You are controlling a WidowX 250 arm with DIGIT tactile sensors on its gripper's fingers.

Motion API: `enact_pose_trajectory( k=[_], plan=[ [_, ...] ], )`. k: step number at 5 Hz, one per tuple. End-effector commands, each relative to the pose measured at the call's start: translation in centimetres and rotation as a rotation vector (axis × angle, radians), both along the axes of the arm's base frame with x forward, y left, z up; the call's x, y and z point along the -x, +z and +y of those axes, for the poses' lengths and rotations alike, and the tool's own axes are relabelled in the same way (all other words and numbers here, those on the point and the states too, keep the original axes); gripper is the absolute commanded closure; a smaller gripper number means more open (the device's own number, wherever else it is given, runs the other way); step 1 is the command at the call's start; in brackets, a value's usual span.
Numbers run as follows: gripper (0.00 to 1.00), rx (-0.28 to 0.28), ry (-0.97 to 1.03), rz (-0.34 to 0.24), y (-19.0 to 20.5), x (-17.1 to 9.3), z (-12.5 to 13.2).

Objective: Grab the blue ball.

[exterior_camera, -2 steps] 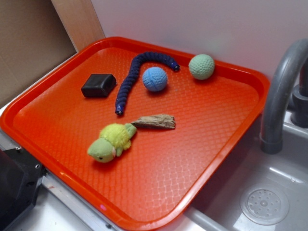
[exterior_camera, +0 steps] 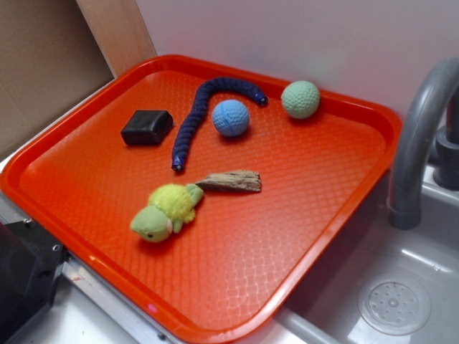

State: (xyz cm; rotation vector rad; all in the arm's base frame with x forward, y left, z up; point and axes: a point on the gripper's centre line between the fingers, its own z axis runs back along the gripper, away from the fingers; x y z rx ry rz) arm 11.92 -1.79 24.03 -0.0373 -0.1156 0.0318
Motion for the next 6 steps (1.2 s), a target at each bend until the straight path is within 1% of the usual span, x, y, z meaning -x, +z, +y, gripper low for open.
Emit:
enact_pose_trajectory(
  k=[1,2,3,4,5,6],
  plan=[
    [0.0,-0.06,-0.062,-0.077,-4.3,-8.7,0.5],
    [0.0,-0.059,-0.111,-0.074,-6.4,-11.4,0.1],
    [0.0,-0.01,-0.267,-0.092,-10.0,-14.1,-1.3],
    [0.0,-0.014,-0.45,-0.119,-13.7,-14.9,-4.2],
    [0.0,-0.081,-0.486,-0.201,-15.7,-16.7,-4.7],
    [0.0,-0.059,-0.527,-0.163,-18.5,-19.3,-5.1]
  ],
)
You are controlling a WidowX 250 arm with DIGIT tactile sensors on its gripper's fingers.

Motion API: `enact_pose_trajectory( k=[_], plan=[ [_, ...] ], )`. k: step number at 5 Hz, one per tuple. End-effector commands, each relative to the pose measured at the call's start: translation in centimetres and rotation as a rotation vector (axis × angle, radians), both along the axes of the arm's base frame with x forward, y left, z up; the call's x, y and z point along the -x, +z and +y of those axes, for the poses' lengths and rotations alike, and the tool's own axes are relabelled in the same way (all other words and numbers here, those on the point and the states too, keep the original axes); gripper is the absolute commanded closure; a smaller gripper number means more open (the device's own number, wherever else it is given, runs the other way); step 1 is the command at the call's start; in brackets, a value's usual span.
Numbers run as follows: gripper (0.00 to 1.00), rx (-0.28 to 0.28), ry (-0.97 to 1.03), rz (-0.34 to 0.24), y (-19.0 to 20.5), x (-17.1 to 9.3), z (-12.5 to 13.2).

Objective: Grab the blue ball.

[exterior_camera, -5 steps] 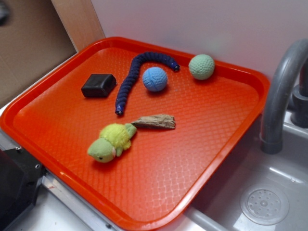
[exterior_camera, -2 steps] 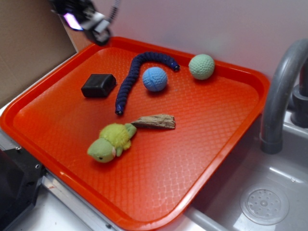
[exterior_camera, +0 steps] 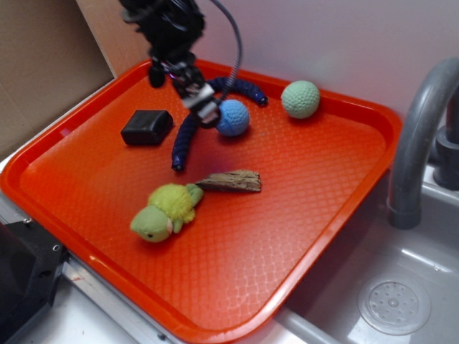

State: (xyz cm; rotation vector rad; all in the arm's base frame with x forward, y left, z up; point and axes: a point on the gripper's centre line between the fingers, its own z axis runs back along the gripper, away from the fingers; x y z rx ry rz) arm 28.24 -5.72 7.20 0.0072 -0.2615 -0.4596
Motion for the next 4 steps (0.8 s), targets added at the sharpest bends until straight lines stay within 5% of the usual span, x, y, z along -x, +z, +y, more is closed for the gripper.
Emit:
enact_pose_trajectory(
  k=[1,2,3,4],
  plan=[
    [0.0,0.01,-0.063,0.066,-3.3,-3.2,-1.7],
    [1.0,0.053,-0.04,0.118,-3.8,-2.8,-1.9],
    [1.0,0.03,0.018,0.126,-0.4,-1.6,-0.7],
    [1.0,0.037,0.191,0.102,4.6,1.6,3.5]
  ],
)
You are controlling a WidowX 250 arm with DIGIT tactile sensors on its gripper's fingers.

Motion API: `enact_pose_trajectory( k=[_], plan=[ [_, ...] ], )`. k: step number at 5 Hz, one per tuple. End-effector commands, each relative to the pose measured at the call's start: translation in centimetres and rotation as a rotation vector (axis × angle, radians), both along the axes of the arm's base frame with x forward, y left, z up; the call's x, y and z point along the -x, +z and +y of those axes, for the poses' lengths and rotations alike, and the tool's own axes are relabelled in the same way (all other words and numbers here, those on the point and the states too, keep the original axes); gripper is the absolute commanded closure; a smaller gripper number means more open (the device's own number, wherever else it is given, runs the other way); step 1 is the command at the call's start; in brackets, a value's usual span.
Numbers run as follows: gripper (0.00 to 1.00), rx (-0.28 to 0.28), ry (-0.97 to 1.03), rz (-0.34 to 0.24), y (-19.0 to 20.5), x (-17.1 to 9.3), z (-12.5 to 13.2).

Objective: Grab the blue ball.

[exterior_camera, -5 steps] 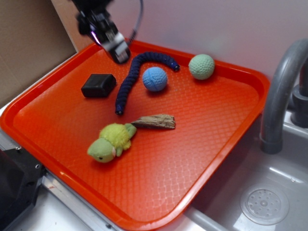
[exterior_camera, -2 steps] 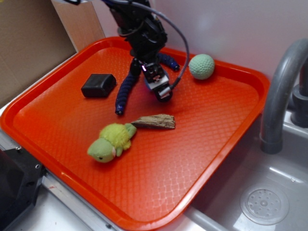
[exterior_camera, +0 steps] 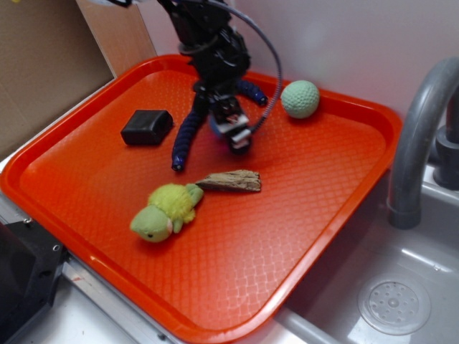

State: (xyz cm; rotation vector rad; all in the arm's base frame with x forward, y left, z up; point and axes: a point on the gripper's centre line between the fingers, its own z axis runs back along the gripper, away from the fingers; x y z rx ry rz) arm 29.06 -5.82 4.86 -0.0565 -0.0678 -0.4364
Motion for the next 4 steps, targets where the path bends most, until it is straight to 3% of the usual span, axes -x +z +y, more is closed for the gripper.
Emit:
enact_pose_trajectory(
  k=[1,2,3,4],
  plan=[
    [1.0,0.024,0.276,-0.074,11.9,6.4,6.9],
    [1.0,0.017,0.38,-0.047,17.0,10.3,8.3],
    [1.0,-0.015,0.38,0.007,21.4,12.7,7.7],
    [1.0,-0.041,0.363,-0.015,20.5,13.3,6.8]
  ],
)
